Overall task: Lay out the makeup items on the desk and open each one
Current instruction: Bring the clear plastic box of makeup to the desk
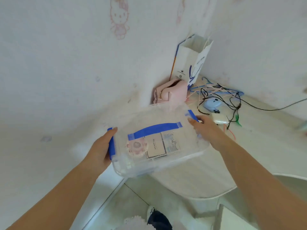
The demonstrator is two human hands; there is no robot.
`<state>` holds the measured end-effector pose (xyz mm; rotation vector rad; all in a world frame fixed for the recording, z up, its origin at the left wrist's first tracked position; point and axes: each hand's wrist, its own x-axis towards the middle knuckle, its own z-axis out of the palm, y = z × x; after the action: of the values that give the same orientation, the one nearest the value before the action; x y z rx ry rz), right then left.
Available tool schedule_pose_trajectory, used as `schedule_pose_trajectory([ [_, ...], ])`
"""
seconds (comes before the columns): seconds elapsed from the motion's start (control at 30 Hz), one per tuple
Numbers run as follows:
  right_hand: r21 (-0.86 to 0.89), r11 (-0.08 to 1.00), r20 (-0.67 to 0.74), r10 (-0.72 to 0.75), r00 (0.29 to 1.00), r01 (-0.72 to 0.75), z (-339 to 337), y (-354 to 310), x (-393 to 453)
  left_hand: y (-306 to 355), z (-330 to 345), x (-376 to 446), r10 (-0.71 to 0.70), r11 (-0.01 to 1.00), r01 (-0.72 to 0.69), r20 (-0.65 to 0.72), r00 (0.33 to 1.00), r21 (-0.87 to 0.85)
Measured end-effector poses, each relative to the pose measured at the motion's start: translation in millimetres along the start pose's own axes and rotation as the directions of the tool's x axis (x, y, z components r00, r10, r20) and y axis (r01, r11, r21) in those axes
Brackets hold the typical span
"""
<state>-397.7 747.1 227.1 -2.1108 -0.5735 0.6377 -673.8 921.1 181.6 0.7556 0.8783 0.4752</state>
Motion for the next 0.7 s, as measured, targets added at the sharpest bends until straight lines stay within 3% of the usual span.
schedule_pose_trajectory([
  [0.23,0.179,0.971,-0.317,0.209,0.925,-0.159,19,49,-170,-9,-20,-54,-0.095,0.966,0.017,0.293,0.951,0.257],
  [0.33,0.249,0.948,-0.413,0.287,0.864,-0.196,33,73,-247,-26,-31,-87,-0.178,0.929,0.055,0.312,0.933,0.365],
  [0.7,0.45,0.838,-0.502,0.524,0.689,-0.309,80,141,-461,-103,-64,-194,-0.327,0.792,0.024,0.392,0.86,0.61],
])
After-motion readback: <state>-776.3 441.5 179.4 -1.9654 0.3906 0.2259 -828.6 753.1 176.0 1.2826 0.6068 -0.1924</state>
